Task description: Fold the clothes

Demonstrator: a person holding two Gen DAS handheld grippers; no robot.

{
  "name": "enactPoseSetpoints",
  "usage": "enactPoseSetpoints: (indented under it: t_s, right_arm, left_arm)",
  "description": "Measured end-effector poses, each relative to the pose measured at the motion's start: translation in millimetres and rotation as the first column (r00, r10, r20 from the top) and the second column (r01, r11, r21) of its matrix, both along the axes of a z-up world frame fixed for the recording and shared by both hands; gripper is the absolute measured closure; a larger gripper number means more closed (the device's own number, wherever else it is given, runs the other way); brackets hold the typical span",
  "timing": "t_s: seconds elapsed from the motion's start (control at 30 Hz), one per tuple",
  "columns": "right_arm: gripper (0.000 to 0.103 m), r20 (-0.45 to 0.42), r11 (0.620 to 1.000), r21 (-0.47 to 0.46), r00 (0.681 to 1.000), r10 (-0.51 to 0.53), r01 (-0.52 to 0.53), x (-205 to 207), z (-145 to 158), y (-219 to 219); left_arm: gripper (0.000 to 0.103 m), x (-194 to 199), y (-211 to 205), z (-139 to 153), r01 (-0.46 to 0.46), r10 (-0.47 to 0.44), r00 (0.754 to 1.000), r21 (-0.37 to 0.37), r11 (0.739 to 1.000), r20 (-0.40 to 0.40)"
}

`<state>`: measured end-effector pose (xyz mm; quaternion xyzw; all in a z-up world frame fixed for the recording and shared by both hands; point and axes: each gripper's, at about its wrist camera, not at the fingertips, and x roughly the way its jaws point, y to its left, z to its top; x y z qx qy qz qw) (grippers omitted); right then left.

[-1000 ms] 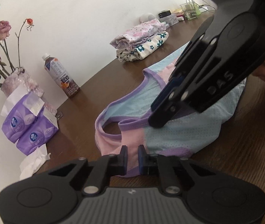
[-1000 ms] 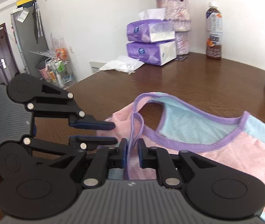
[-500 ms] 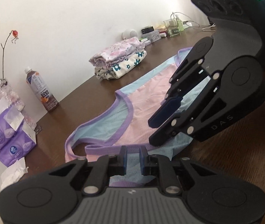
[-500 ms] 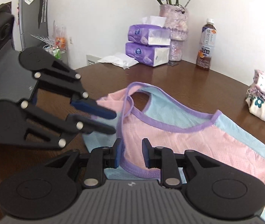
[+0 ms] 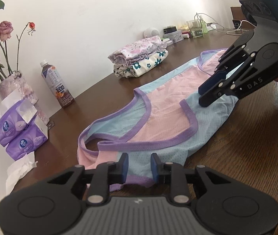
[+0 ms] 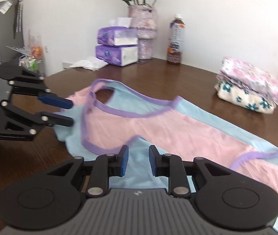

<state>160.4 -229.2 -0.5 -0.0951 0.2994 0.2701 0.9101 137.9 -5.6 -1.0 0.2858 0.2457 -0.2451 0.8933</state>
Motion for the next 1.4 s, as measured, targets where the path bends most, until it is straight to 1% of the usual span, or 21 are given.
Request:
enactPoseSetpoints:
  t_s: [0.1, 0.17, 0.23, 0.3, 0.37, 0.57, 0.67, 0.77, 0.83, 1.0, 1.1, 1.4]
  right_arm:
    - [0.080, -0.016, 1.000, -0.011, 1.000, -0.006, 0.006, 1.8, -6.2, -5.4]
    - [0.078, -0.015, 1.000, -0.004, 1.000, -0.008, 0.008, 1.2, -8.0, -8.9]
    - [0.077, -0.015, 1.000, -0.002, 1.000, -0.015, 0.015, -0.2, -7.9, -11.9]
    - [0.077, -0.009, 1.000, 0.002, 1.000, -0.018, 0.018, -3.8, -6.5, -14.9]
    - [0.077, -0.005, 1.000, 0.007, 1.000, -0.007, 0.007, -8.6, -5.4, -15.9]
    - [0.077, 0.003, 0.999, 0.018, 0.999, 0.033, -0.033, -23.9, -3.3, -16.9]
    - [0.077, -0.002, 0.999, 0.015, 1.000, 0.028, -0.028, -25.7, -5.2, -19.4]
    - [0.072, -0.005, 1.000, 0.017, 1.000, 0.000, 0.000, -27.2, -6.3, -32.2]
    - [0.072, -0.010, 0.999, 0.020, 1.000, -0.025, 0.025, -28.5, -7.6, -44.5]
    - [0.072, -0.013, 0.992, 0.043, 0.993, -0.120, 0.121, -31.2, -7.9, -86.1]
    - [0.072, -0.009, 0.981, 0.048, 0.982, -0.189, 0.189, -32.3, -8.2, -112.6]
    - [0.072, -0.017, 0.946, 0.029, 0.946, -0.323, 0.323, -38.0, -13.3, -181.9]
  left_arm:
    - [0.079, 2.7, 5.4, -1.0, -0.017, 0.017, 1.000, 0.000, 1.000, 0.001]
    - [0.079, 3.8, 9.1, -0.9, -0.049, 0.049, 0.999, 0.011, 0.999, 0.014]
    - [0.079, 1.3, 11.8, 3.0, -0.081, 0.080, 0.996, 0.003, 0.997, 0.031]
    - [0.079, -7.1, 10.8, 9.3, -0.050, 0.051, 0.998, -0.042, 0.998, 0.031]
    - [0.079, -16.8, 2.1, 11.5, -0.003, 0.005, 1.000, -0.059, 0.998, 0.031]
    - [0.078, -27.0, -38.8, 4.2, 0.112, -0.113, 0.994, -0.065, 0.992, -0.012]
    - [0.078, -26.0, -47.9, -3.6, 0.108, -0.110, 0.994, -0.041, 0.993, -0.031]
    - [0.078, -21.7, -45.3, -4.6, 0.042, -0.044, 0.999, -0.050, 0.998, -0.031]
    - [0.079, -20.0, -42.0, -5.3, 0.009, -0.011, 0.999, -0.057, 0.998, -0.033]
    - [0.079, -20.5, -40.2, -3.8, -0.020, 0.017, 0.999, -0.070, 0.997, -0.046]
    - [0.079, -19.4, -38.7, -2.7, -0.039, 0.033, 0.997, -0.084, 0.996, -0.064]
    - [0.079, -12.5, -30.5, 0.6, -0.086, 0.065, 0.989, -0.151, 0.985, -0.135]
